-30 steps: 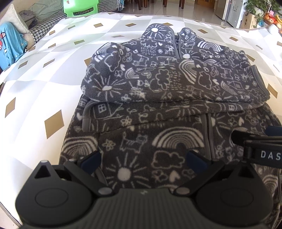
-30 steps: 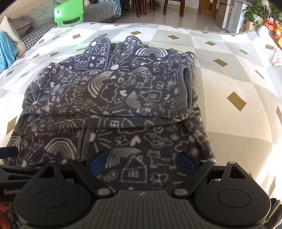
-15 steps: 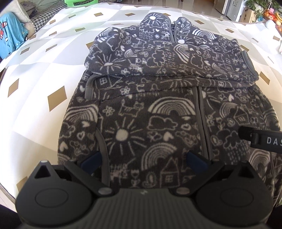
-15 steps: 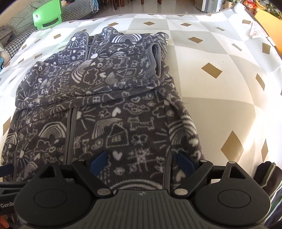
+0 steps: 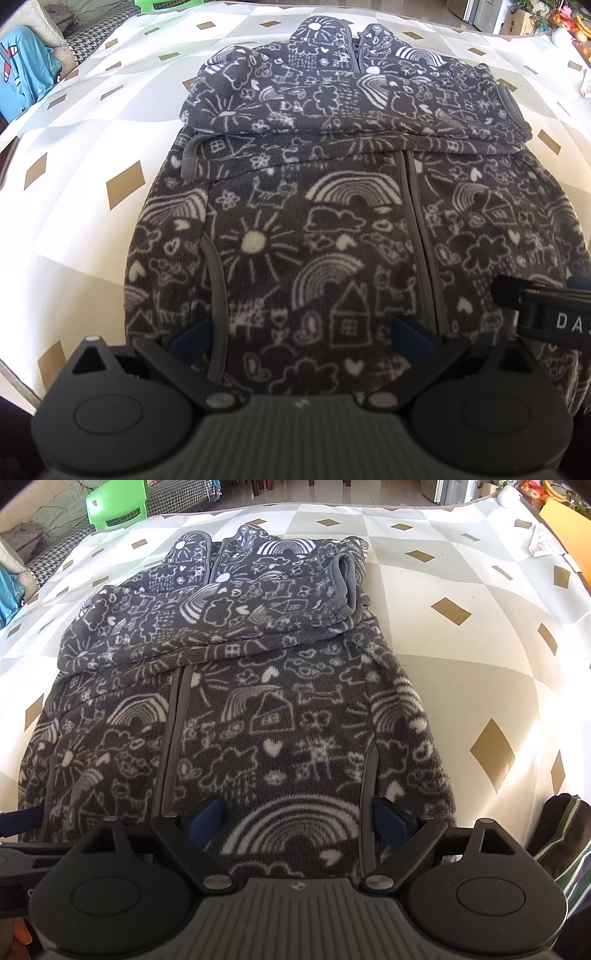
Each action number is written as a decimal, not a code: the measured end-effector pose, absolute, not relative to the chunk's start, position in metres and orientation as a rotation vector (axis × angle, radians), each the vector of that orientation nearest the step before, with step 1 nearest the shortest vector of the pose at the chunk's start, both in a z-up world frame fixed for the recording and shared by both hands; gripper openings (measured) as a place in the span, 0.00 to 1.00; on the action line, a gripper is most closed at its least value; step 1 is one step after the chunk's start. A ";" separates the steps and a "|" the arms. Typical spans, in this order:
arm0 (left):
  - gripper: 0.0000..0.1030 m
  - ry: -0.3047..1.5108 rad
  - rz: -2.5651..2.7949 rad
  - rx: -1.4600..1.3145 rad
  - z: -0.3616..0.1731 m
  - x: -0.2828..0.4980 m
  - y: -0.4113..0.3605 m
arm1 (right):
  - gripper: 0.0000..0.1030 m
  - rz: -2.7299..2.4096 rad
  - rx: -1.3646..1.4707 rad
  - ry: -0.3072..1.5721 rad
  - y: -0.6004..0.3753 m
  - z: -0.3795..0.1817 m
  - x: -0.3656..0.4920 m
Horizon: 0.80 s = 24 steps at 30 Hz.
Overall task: Fold clothes
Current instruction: 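Move both open grippers along the jacket body toward its hem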
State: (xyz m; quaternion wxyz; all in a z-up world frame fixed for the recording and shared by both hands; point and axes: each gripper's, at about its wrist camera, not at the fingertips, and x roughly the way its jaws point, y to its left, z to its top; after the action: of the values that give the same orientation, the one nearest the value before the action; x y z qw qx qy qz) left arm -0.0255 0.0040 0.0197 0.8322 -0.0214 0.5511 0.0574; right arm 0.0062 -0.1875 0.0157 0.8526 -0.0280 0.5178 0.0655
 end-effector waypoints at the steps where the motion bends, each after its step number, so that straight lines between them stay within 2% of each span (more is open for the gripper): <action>1: 1.00 1.173 0.122 -0.050 0.018 -0.025 0.004 | 0.85 0.137 -0.062 1.090 -0.187 0.015 0.007; 24: 1.00 1.183 0.132 -0.104 0.007 -0.024 0.009 | 0.98 0.094 -0.073 1.049 -0.176 0.003 0.010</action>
State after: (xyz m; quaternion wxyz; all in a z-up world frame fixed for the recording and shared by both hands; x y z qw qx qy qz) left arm -0.0242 0.0092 0.0074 0.8269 -0.0492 0.5568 0.0624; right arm 0.0103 -0.1756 0.0031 0.8638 -0.0349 0.5007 0.0448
